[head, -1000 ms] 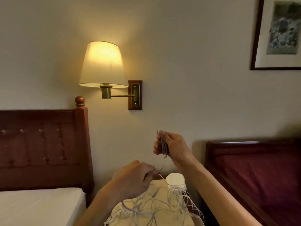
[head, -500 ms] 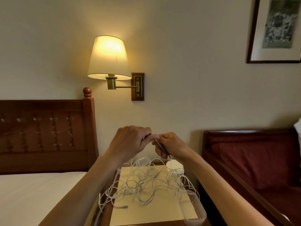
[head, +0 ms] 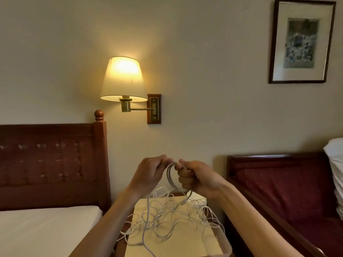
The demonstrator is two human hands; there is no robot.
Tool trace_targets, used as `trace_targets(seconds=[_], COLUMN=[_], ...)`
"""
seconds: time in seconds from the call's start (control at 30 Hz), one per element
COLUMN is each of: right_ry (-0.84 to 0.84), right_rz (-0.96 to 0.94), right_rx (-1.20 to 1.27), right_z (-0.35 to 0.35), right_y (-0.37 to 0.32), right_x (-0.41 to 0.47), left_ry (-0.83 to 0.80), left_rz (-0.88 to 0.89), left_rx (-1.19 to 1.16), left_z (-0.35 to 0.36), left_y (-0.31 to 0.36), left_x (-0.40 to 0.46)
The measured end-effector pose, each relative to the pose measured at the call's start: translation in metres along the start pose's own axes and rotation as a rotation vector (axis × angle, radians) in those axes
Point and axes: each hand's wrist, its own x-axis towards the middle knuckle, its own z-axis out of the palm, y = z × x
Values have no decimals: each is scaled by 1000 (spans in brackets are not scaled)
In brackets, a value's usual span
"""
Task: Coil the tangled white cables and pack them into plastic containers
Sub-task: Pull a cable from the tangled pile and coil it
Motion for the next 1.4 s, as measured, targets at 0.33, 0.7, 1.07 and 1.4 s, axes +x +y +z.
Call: trace_targets(seconds=[0.33, 0.7, 1.07, 1.4], right_ry=[40, 271, 344, 298], right_rz=[-121, -332, -281, -159], right_rx=[220, -255, -477, 186], right_z=[-13, 10, -3, -17], right_y=[-21, 8, 22, 9], right_x=[-10, 5, 5, 8], left_ry=[-33, -627, -431, -372], left_rz=[-342, -293, 57, -209], left_rx=[-76, 249, 468, 431], left_z=[10, 5, -7, 27], left_y=[-39, 83, 89, 69], left_x=[-84, -39, -24, -88])
